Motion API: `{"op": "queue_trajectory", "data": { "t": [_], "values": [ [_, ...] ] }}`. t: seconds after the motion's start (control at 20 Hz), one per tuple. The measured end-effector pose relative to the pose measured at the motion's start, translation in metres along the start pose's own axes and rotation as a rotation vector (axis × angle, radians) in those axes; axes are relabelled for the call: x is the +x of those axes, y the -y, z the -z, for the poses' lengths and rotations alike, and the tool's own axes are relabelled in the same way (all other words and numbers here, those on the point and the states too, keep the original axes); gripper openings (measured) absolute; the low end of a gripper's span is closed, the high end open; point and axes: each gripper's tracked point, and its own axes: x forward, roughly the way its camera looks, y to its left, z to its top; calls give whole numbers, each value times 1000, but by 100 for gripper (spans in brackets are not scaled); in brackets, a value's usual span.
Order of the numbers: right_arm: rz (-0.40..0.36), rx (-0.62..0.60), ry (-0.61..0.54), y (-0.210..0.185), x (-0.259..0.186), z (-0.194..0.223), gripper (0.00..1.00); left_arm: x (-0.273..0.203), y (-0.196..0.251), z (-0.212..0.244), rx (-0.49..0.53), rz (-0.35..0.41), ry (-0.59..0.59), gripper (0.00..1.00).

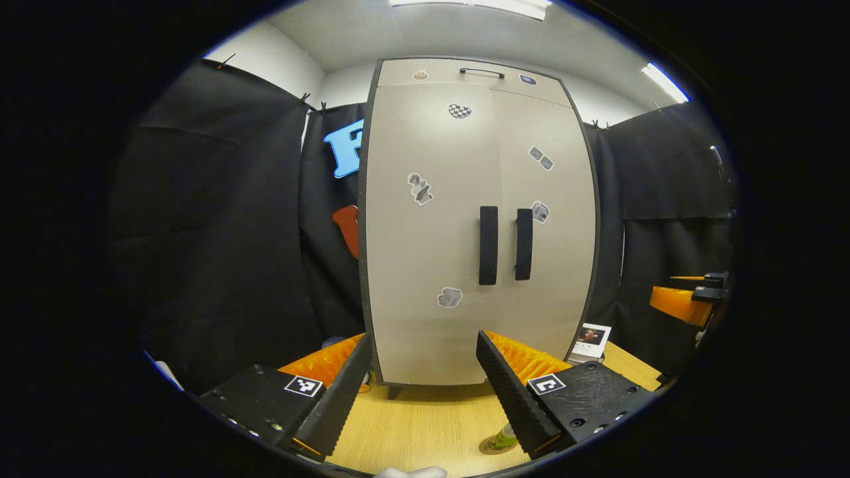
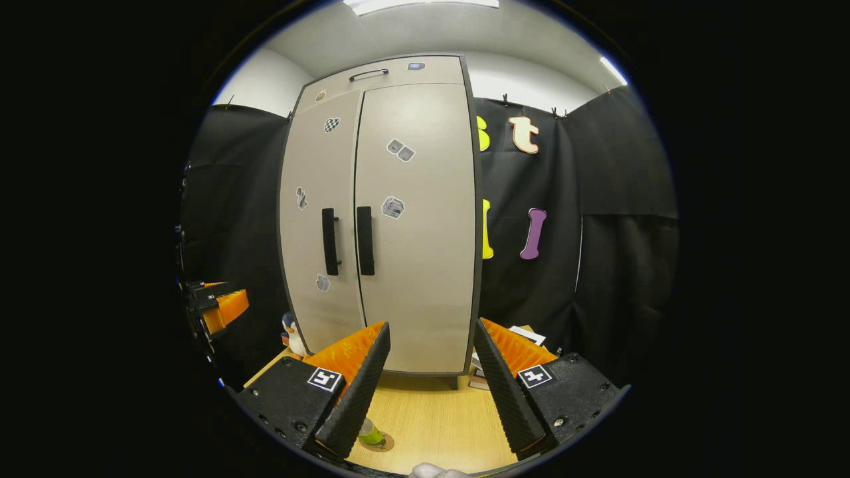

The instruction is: Grasp the bottle in the cabinet with the left hand and place it on the coaster, then close the right door with the right hand and the left door with the left hand.

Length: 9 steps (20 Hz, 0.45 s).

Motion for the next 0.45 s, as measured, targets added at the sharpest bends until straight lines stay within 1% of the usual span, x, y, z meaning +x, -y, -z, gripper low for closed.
{"op": "queue_trajectory", "data": {
  "t": [0.45],
  "values": [
    [-3,-3,-6,1,3,2,79,4,3,0,10,7,0,96]
  ]
}}
